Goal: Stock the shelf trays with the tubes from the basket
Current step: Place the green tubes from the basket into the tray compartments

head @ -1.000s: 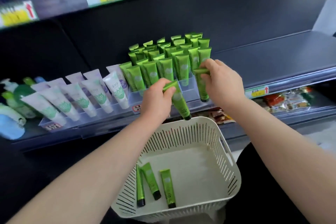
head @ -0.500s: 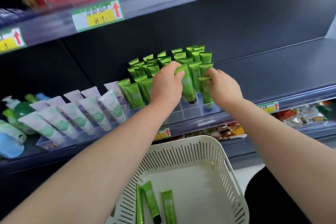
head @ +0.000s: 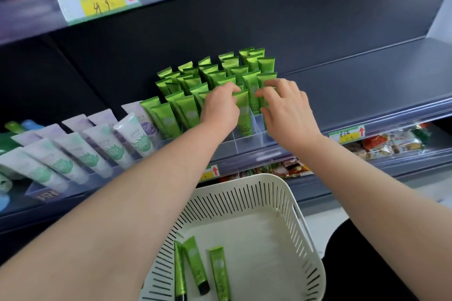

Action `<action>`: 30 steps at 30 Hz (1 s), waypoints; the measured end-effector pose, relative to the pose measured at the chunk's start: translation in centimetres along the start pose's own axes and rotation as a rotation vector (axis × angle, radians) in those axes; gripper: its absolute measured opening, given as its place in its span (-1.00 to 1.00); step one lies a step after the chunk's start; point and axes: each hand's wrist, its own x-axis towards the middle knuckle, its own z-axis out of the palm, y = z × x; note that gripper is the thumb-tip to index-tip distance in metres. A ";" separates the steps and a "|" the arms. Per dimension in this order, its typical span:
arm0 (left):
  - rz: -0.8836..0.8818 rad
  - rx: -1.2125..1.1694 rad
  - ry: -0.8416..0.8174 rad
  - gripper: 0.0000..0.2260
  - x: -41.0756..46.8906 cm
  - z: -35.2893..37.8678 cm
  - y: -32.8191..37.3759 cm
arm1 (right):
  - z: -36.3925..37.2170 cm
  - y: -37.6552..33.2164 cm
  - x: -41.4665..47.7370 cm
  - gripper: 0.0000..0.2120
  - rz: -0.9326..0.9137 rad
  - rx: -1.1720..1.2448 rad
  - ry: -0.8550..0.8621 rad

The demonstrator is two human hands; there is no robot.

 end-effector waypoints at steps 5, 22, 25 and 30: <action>0.038 -0.071 0.084 -0.64 -0.9 -1.4 -0.4 | 0.2 -1.4 -1.4 -0.69 -0.037 0.009 0.022; -0.231 -0.117 -0.081 -0.72 -15.1 1.0 -14.1 | 6.2 -7.7 -14.1 -0.68 -0.105 0.010 -0.437; -0.388 -0.024 -0.279 -0.71 -18.1 2.4 -17.8 | 8.3 -8.6 -16.5 -0.68 -0.107 -0.046 -0.868; -0.568 0.046 -0.576 -0.64 -22.8 5.1 -22.3 | 12.0 -9.8 -19.8 -0.67 -0.109 -0.079 -1.283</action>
